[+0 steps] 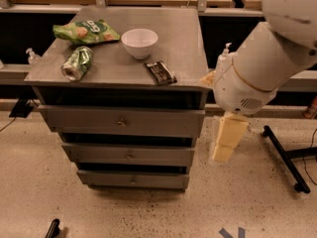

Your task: Open top drawer

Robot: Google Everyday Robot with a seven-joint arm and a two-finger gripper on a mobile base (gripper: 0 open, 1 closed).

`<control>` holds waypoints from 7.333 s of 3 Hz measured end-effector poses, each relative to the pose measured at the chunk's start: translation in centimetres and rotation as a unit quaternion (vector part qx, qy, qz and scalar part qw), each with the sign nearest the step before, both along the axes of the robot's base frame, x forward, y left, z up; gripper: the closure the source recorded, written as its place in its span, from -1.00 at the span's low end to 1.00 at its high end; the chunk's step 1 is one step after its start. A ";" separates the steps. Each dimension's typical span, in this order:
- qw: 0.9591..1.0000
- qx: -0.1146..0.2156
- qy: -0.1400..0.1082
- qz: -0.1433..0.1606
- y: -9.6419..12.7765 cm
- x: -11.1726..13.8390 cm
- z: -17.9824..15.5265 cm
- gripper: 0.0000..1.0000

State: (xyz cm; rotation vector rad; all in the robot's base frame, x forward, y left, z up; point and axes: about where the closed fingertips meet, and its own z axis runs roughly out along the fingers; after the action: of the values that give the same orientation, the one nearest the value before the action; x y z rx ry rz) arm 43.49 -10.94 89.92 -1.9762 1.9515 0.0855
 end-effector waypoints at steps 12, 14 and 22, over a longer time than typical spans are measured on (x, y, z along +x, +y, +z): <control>0.989 -0.032 -0.141 0.008 17.0 17.6 -24.3 -0.86; 0.987 0.036 -0.155 -0.029 14.6 20.2 -25.7 -0.92; 0.992 -0.008 -0.077 0.100 18.8 18.9 -23.6 -0.38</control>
Offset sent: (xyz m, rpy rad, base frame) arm 0.0684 0.1417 -0.0668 0.0010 -0.5156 0.0203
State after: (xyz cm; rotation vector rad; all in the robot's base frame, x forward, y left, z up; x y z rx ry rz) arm 62.37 7.86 66.36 -2.1163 1.6611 -0.0325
